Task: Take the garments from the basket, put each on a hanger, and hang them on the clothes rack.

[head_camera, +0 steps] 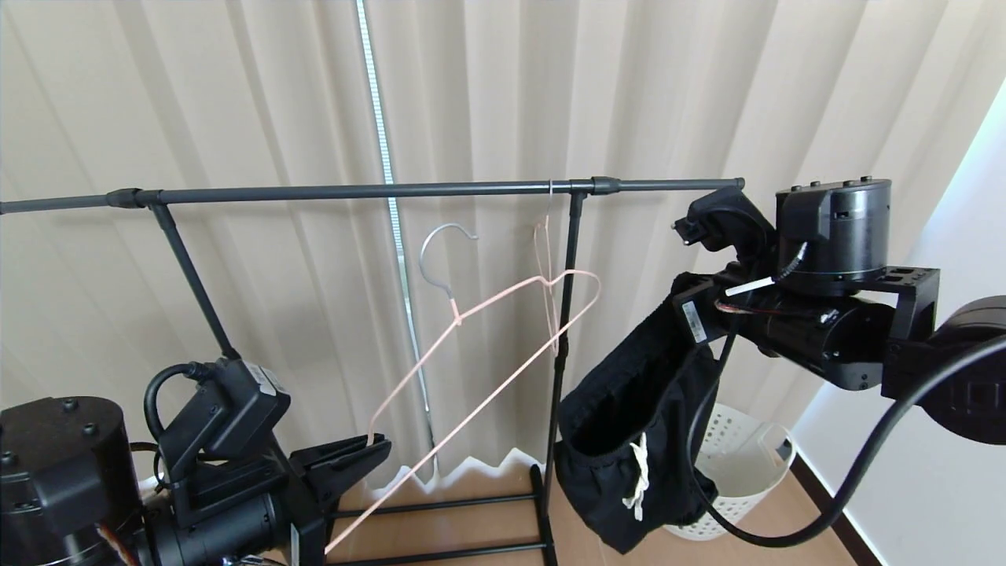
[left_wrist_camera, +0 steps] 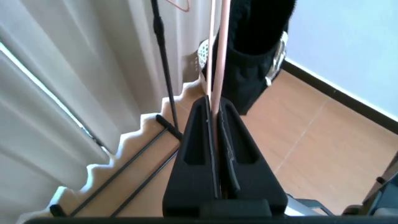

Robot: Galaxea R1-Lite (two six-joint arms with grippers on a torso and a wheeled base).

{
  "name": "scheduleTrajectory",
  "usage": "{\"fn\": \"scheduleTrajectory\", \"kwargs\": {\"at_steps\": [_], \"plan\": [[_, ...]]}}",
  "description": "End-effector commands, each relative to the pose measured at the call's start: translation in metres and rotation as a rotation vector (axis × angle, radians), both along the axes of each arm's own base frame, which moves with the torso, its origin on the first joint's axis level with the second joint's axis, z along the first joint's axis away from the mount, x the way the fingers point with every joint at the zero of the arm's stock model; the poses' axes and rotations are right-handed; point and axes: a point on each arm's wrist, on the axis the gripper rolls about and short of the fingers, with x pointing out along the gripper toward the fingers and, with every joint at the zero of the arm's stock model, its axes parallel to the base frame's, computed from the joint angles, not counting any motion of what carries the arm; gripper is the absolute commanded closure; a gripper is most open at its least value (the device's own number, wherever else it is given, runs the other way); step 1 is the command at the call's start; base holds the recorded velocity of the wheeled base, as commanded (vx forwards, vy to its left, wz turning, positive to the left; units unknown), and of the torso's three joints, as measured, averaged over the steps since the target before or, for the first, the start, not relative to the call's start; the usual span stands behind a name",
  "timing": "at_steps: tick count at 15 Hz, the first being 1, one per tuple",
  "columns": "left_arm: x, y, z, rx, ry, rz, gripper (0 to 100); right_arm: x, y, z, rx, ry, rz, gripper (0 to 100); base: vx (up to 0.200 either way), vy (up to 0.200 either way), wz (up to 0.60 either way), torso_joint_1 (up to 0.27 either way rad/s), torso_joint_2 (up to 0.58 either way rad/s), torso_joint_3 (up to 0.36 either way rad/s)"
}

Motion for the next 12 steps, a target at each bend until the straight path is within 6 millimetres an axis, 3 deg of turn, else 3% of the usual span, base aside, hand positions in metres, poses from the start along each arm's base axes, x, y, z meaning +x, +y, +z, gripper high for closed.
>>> {"fn": "scheduleTrajectory", "kwargs": {"at_steps": [1, 6, 12], "plan": [[0.001, -0.004, -0.004, 0.007, 0.019, -0.03, 100, 0.016, 0.0, -0.008, -0.008, 0.017, -0.023, 100, 0.0, 0.0, 0.0, 0.0, 0.0, 0.0], [-0.002, -0.015, -0.009, 0.033, 0.033, -0.109, 100, 0.036, -0.007, -0.009, -0.001, 0.008, -0.068, 100, 0.0, 0.0, 0.0, 0.0, 0.0, 0.0], [0.005, -0.036, -0.016, 0.055, 0.062, -0.168, 100, 0.034, -0.008, -0.012, 0.002, 0.017, -0.071, 100, 0.0, 0.0, 0.0, 0.0, 0.0, 0.0]]}}
